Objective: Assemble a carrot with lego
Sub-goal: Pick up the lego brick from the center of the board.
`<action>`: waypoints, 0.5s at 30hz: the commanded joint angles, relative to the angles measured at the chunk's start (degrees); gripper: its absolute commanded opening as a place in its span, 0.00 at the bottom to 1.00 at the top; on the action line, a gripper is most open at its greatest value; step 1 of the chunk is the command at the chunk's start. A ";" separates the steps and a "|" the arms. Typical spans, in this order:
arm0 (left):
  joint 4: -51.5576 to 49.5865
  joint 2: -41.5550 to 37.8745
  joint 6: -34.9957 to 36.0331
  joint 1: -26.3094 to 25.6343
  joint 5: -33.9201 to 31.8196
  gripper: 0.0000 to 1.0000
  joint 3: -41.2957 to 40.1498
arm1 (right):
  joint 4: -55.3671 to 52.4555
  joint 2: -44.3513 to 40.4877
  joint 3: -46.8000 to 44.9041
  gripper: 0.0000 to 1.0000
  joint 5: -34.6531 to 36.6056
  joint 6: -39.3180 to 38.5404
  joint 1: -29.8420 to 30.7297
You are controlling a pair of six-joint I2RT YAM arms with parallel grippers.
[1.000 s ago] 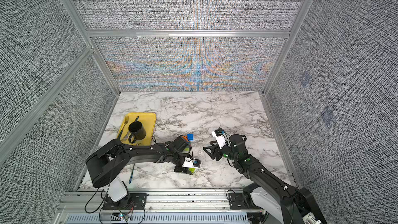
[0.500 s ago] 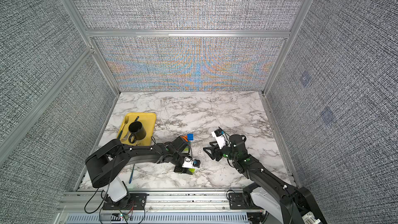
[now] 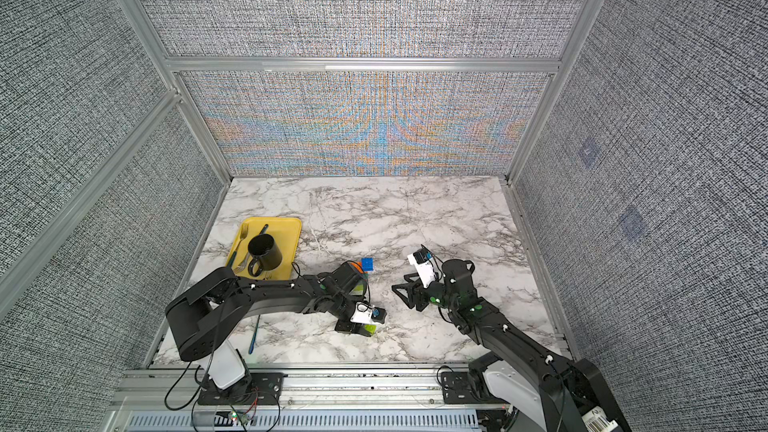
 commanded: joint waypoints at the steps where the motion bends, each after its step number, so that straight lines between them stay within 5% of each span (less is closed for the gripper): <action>1: -5.81 0.62 0.02 0.39 -3.49 0.44 -0.45 | 1.42 0.03 -0.16 0.62 -0.31 -0.31 0.02; 15: -10.00 -1.34 -0.84 0.42 -3.06 0.29 1.10 | 0.98 -0.57 0.07 0.62 0.28 -0.31 0.01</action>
